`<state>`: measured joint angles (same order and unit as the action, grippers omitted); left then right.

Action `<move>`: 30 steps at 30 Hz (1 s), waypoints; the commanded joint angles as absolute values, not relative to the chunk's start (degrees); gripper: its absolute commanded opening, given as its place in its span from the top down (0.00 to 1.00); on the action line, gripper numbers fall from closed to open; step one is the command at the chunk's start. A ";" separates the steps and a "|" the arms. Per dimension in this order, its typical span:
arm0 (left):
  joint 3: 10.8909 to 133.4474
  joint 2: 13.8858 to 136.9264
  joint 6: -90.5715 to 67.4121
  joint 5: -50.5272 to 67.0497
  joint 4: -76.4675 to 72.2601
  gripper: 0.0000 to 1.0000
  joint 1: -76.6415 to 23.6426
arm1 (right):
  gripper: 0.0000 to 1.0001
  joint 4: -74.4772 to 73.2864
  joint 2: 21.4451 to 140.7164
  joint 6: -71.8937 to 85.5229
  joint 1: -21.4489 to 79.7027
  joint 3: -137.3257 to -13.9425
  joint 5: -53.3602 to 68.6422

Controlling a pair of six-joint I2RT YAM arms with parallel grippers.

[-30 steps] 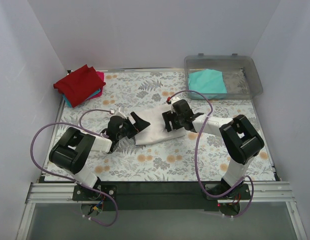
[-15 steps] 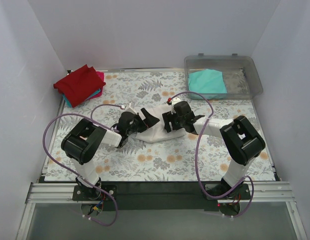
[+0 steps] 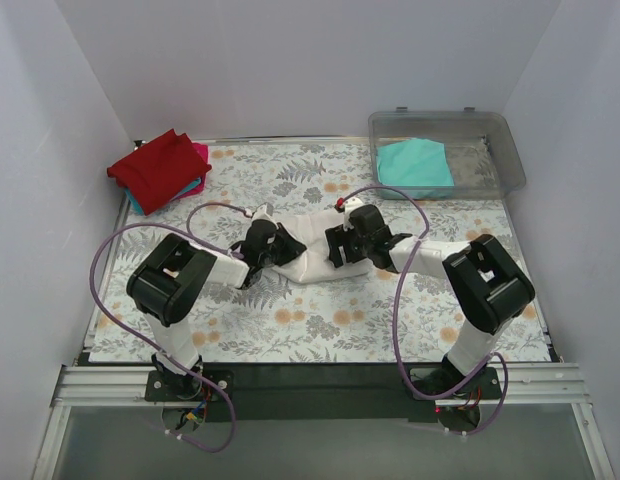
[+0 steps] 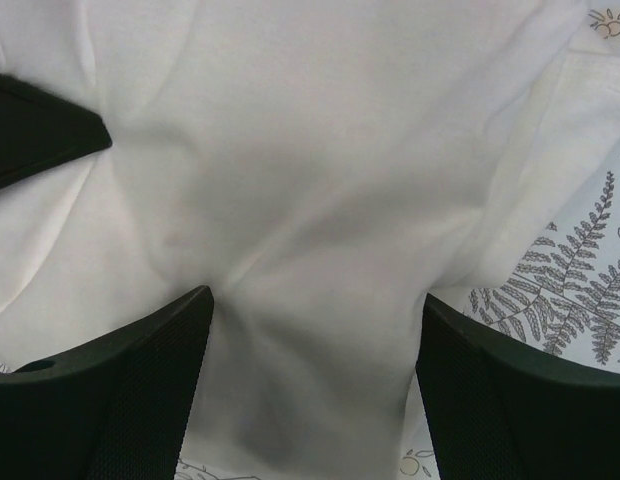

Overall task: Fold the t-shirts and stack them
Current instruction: Neatly place the folded tshirt to the corner

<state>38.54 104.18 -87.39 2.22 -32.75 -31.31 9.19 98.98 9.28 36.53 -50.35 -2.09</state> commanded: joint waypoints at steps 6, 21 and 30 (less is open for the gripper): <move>49.64 102.57 -75.68 -4.66 -9.52 1.00 -26.99 | 0.30 7.21 90.19 9.58 37.79 -46.15 0.26; 82.77 112.76 -59.86 -1.06 10.97 1.00 -15.21 | 0.28 7.56 78.32 7.82 37.79 -39.91 -2.99; 104.40 121.46 -52.82 3.25 19.24 1.00 -7.83 | 0.27 9.23 74.80 7.82 37.71 -37.79 -1.94</move>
<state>97.34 122.50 -56.82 1.21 15.70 -9.93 6.59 76.47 8.60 37.58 -38.28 -2.37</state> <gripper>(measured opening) 0.107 0.727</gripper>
